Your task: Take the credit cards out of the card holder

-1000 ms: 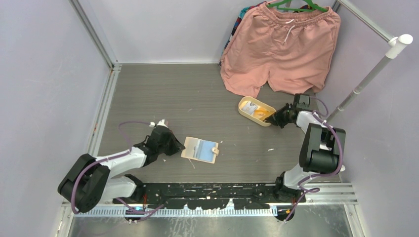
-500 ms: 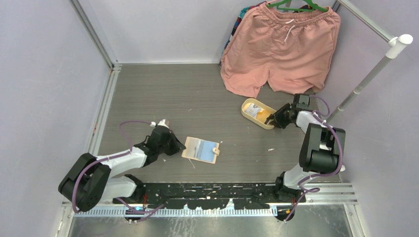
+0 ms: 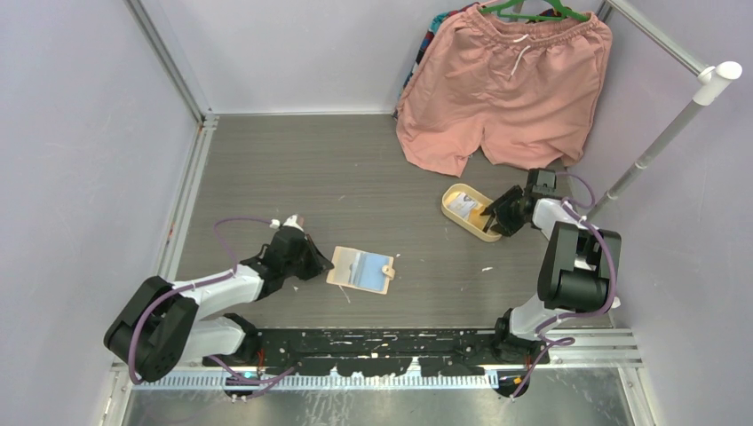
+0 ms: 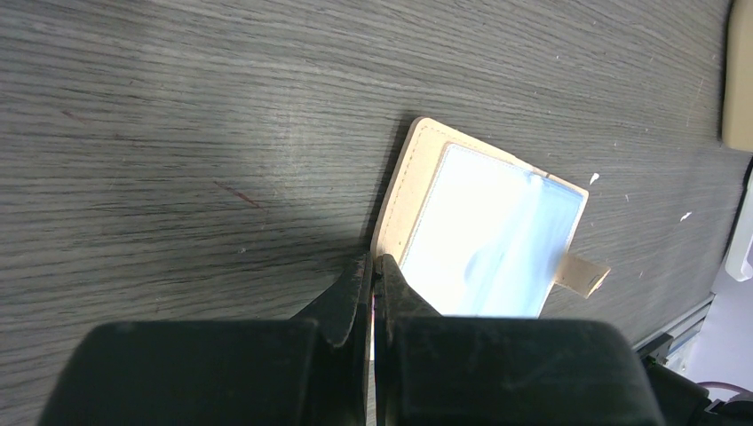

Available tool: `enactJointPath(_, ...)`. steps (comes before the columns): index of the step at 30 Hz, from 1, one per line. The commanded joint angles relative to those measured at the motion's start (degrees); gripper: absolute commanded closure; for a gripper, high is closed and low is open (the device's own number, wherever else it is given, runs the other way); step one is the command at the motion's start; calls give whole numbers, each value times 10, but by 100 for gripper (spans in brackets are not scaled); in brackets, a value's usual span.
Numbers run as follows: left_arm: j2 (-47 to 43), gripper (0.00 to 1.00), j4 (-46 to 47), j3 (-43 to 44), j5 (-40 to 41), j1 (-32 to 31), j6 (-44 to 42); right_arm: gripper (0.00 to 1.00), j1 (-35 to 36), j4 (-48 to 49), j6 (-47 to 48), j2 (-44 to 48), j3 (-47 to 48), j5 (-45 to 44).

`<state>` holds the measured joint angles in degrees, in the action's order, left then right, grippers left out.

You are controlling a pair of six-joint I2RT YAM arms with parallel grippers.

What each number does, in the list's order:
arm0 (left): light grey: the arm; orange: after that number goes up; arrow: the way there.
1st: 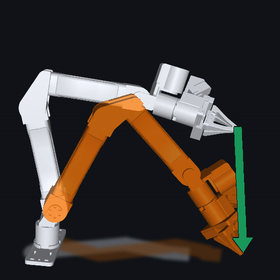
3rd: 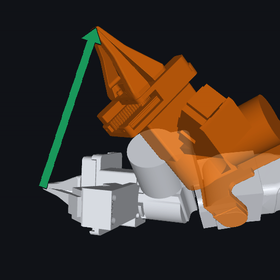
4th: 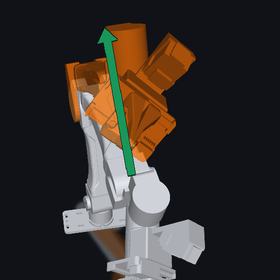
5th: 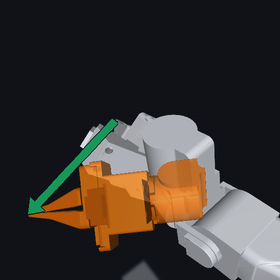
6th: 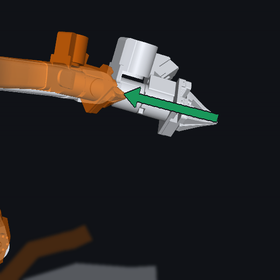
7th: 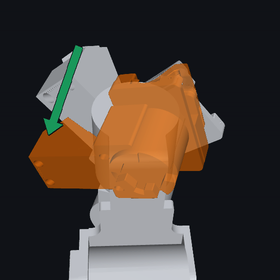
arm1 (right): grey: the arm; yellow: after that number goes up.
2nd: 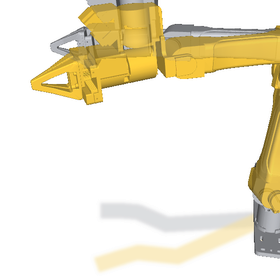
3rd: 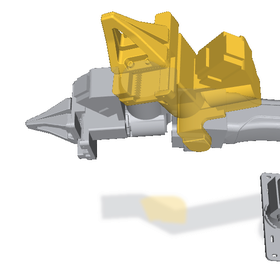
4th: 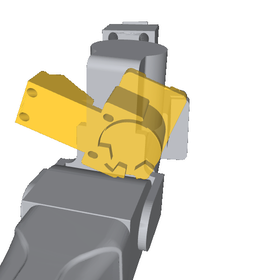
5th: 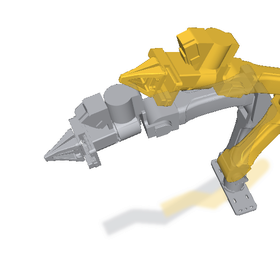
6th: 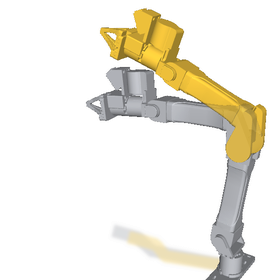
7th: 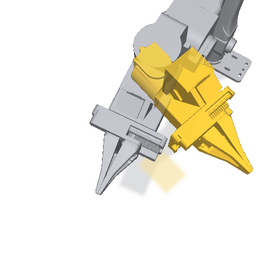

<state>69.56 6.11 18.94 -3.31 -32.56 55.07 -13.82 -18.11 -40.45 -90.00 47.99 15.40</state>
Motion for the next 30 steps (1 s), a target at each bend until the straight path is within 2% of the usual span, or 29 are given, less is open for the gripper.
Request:
enactJointPath(1,10,100,-87,-15,9,-2,-22,46,5,-45,21,29,34,-45)
enactJointPath(8,9,100,-96,-5,8,-2,-27,46,29,-91,31,61,67,-98)
enactJointPath(12,6,100,-102,0,8,-2,-29,37,52,-113,41,82,89,-120)
enactJointPath(18,-3,100,-105,1,8,-2,-28,34,87,-142,48,112,118,-125)
enactJointPath(21,-6,100,-109,3,10,-2,-28,34,132,-147,44,132,129,-137)
enactJointPath(27,-11,100,-115,10,12,-2,-28,33,277,-154,24,119,157,-182)
enactJointPath(30,-15,100,-121,17,12,-2,-28,33,348,-127,18,108,156,-193)
